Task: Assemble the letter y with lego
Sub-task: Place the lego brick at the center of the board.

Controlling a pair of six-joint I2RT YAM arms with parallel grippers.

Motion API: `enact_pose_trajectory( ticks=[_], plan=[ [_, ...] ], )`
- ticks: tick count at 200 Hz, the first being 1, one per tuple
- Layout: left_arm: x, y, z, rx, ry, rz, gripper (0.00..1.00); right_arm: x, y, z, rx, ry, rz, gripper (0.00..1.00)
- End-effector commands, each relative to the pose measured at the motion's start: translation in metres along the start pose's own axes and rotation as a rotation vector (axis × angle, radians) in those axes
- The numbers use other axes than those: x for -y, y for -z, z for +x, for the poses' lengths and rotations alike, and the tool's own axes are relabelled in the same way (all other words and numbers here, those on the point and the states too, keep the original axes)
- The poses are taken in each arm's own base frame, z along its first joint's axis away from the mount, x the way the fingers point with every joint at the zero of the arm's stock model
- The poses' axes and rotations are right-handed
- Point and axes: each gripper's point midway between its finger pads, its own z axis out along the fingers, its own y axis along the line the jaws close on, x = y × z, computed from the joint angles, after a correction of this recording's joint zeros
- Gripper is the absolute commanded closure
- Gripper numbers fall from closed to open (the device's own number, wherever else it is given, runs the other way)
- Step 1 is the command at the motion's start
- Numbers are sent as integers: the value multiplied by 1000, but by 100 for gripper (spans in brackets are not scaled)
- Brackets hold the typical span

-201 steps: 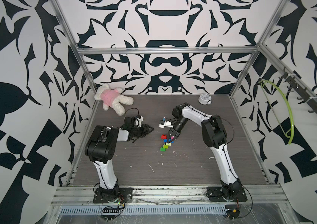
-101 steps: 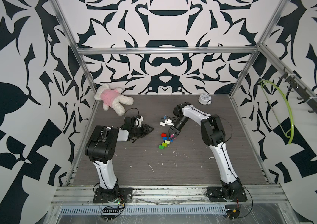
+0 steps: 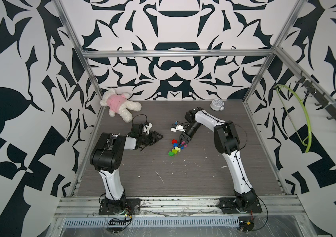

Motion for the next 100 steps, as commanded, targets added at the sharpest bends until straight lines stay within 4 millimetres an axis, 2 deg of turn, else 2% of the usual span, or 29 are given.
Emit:
enact_pose_trajectory(
  ticks=[1, 100],
  plan=[
    [-82, 5, 69, -152, 223, -276, 46, 3, 17, -15, 46, 14, 64, 46],
    [-75, 1, 70, -162, 214, -237, 46, 27, 30, -24, 100, -30, 149, 42]
  ],
)
